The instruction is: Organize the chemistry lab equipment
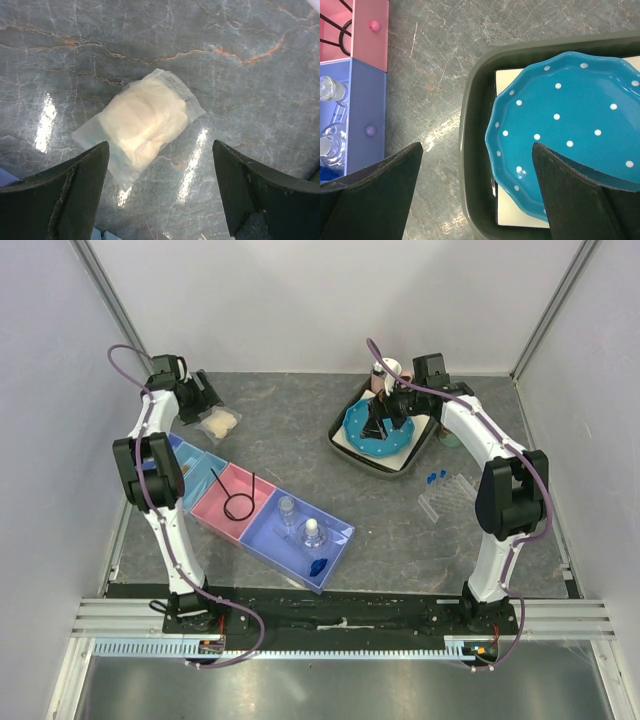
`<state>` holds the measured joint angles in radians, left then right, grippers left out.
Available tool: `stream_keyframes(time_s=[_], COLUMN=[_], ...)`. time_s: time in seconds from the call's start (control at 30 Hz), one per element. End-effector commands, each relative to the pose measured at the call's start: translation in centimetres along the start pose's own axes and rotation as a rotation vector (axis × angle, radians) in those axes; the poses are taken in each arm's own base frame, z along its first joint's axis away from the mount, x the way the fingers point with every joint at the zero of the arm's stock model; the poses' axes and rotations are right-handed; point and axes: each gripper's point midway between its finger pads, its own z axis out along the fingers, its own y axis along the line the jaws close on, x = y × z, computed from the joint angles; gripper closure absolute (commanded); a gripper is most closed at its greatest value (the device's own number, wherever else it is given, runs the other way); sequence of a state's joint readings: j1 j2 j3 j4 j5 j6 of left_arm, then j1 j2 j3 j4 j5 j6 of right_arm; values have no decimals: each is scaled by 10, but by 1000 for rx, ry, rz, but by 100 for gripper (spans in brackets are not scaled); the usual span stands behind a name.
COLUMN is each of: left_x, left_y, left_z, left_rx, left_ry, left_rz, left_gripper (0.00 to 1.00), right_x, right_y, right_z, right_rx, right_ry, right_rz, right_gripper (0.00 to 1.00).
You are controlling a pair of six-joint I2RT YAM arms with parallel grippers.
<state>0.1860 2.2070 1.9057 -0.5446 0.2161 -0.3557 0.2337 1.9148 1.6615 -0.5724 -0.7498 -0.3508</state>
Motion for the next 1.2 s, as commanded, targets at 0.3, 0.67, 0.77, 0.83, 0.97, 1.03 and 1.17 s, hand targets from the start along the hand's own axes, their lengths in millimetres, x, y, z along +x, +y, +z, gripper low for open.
stream_keyframes(time_s=[0.3,0.67,0.77,0.83,0.97,1.03,1.17], left_x=[36,46,30,11,-20,-34,-41], left_y=[36,27,10,-8,-30,-39,-45], left_z=[47,43,33,15,-28,-59,-108], left_rx=[-170,-147,-82,-21,38,54,83], left_ry=[127,169,138,93,1,-60,-136], left_rz=[-19,31,51,85,152,183,204], left_gripper=[15,74,82,85,87,87,87], right_x=[-16,-13,-13,-13,-13,-11,-11], right_y=[-10,-14,-13,-13,-11,-10,-8], right_z=[7,10,10,9,8,8,7], right_rx=[16,14,14,14,15,11,2], right_ry=[-39,-31,-31,-30,-32,-30,-33], right_rz=[-10,-4,-4,-3,-6,-3,1], right_gripper=[2,2,2,2,2,2,2])
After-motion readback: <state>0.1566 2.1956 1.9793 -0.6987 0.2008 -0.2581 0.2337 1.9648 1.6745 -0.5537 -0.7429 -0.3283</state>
